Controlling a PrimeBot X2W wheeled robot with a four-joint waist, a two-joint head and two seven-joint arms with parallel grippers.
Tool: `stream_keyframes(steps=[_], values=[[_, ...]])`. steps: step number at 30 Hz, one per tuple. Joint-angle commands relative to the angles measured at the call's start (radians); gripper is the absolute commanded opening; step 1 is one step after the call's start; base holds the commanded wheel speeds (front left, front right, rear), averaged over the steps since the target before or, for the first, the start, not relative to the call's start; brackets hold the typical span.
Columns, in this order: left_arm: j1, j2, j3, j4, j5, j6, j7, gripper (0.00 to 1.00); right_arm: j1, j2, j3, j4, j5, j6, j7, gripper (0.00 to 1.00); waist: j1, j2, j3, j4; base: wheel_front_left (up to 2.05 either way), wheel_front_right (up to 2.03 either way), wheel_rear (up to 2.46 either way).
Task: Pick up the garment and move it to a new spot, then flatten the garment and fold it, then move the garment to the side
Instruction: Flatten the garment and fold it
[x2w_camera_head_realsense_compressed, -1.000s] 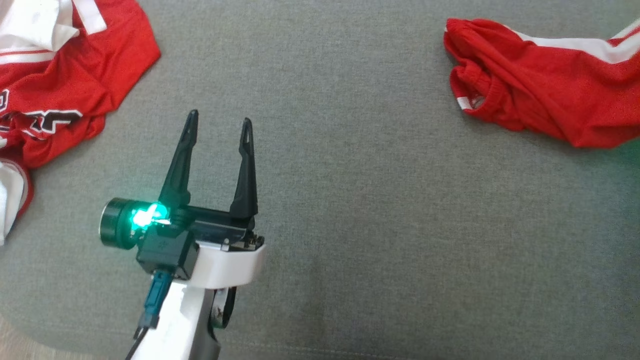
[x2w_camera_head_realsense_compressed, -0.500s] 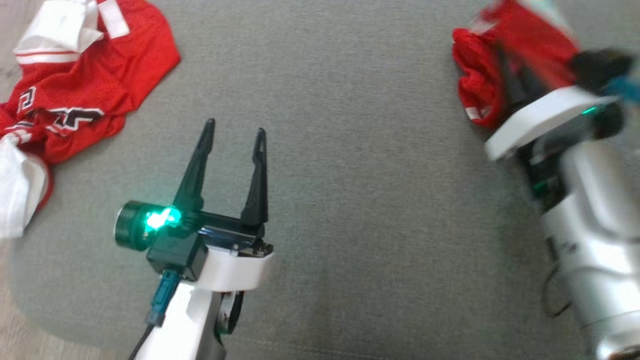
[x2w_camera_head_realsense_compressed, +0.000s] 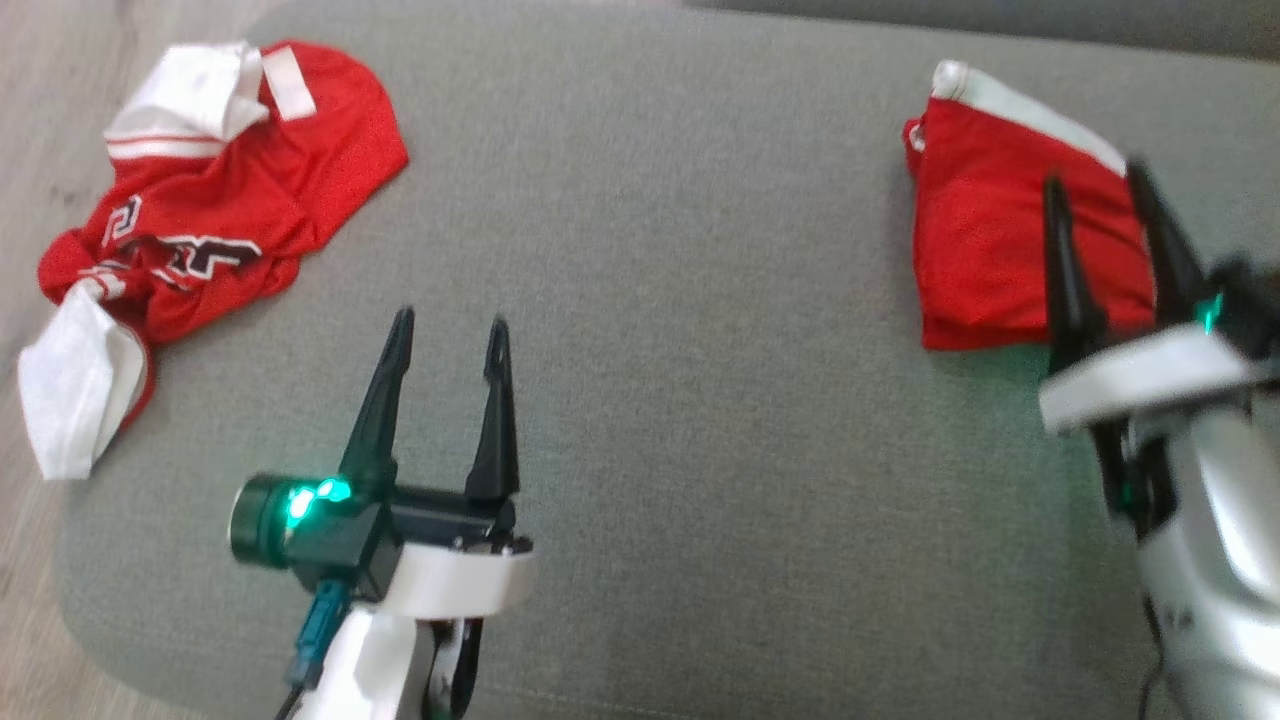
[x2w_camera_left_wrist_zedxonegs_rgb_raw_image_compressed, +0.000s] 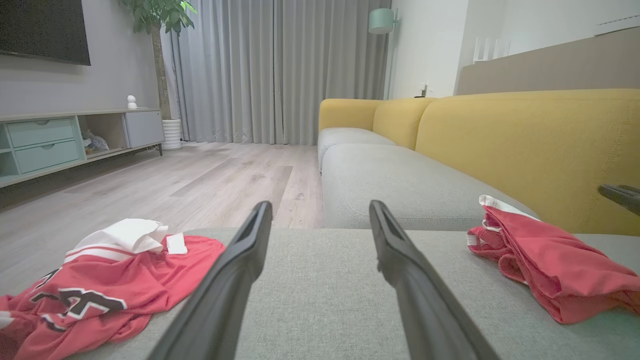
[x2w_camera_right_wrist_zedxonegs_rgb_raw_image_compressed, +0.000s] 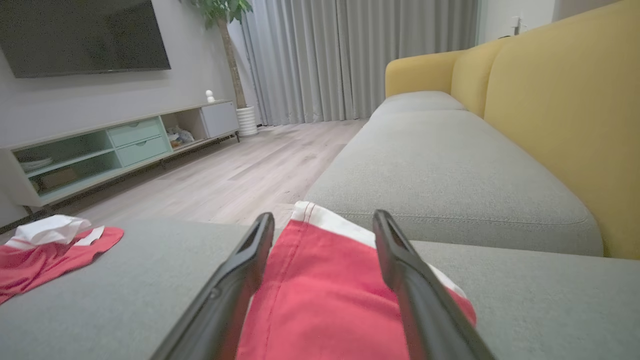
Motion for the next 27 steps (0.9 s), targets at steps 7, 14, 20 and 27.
stream_keyframes(steps=[7,14,20,27], values=[[0.05,0.005,0.055,-0.003,-0.003,0.001,-0.004,1.0,0.215,0.067,-0.094,-0.149,-0.071,-0.001,-0.019,1.0,0.0001,0.0,-0.089,-0.02,0.0,0.0,0.0],[0.07,0.005,0.033,-0.013,-0.012,-0.002,-0.004,1.0,0.274,0.094,-0.114,-0.144,-0.08,-0.001,-0.019,0.0,0.0001,0.0,-0.073,0.005,0.0,0.0,0.0],[0.037,0.005,-0.009,-0.027,-0.029,0.003,-0.004,1.0,0.055,0.087,-0.131,-0.004,-0.115,-0.001,-0.016,0.0,0.0001,0.0,0.003,0.063,0.0,0.0,0.0],[-0.005,0.005,-0.058,-0.03,-0.061,0.013,-0.004,1.0,-0.197,0.085,-0.165,0.212,-0.184,-0.001,-0.004,0.0,0.0001,0.0,0.074,0.122,0.0,0.0,0.0]])
